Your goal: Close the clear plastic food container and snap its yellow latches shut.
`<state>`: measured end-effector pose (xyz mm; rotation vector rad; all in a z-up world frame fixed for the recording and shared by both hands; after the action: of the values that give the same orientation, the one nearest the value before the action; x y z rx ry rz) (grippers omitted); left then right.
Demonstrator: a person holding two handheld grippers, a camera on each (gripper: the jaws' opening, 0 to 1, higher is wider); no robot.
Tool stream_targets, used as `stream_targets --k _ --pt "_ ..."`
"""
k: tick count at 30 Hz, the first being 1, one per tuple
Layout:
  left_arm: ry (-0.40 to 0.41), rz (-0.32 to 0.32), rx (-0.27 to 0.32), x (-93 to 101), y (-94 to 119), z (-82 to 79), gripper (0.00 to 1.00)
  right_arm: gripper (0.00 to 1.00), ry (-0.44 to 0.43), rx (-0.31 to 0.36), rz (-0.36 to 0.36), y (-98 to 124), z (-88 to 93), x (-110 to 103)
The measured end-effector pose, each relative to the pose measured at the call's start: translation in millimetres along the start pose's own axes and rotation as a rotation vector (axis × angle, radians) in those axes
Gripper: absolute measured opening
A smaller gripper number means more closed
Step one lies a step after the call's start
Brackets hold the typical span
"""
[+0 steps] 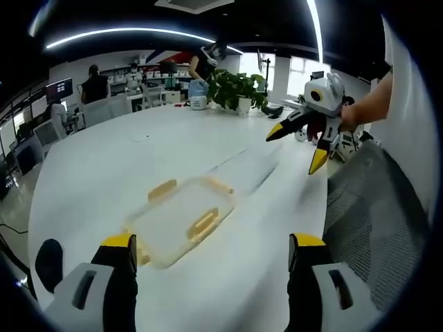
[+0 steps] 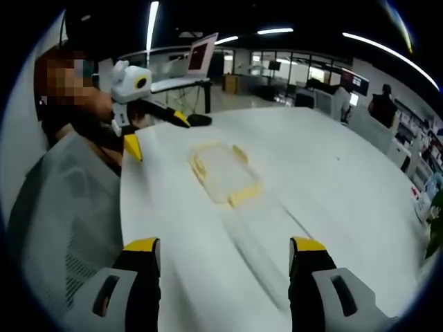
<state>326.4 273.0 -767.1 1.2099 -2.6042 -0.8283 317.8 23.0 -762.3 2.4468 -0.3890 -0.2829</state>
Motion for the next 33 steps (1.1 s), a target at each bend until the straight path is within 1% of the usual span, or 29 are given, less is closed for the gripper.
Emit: stream_targets --k 17,22,26,33 --pt "-0.025 0.0 -0.019 -18.1 -5.6 2.3 0.91 0.75 0.022 -0.018 -0.029 -10.9 -6.0 9.6" --pt "-0.039 0.002 -0.029 -23.2 -8.2 3.5 0.91 0.74 0.02 -0.022 -0.024 -12.7 -8.9 17.2" --pt "-0.042 0.004 -0.035 -26.0 -10.2 3.9 0.91 0.74 0.008 -0.006 -0.013 -13.0 -13.8 22.9" --pt "-0.059 0.013 -0.047 -30.3 -14.3 4.8 0.9 0.73 0.028 -0.013 -0.023 -17.9 -20.5 30.1"
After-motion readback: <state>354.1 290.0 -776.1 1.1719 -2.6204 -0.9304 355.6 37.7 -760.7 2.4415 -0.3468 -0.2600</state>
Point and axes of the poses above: the point that each gripper's makers call its tool centre point, and the gripper's own axes: y roughly backward along the fingers, x roughly to its right, z roughly out of its underside, the point moved 4 cm from there along y, roughly backward along the fingers, and after that the axes turned 13 degrees about -z, right-handed, at the moved point
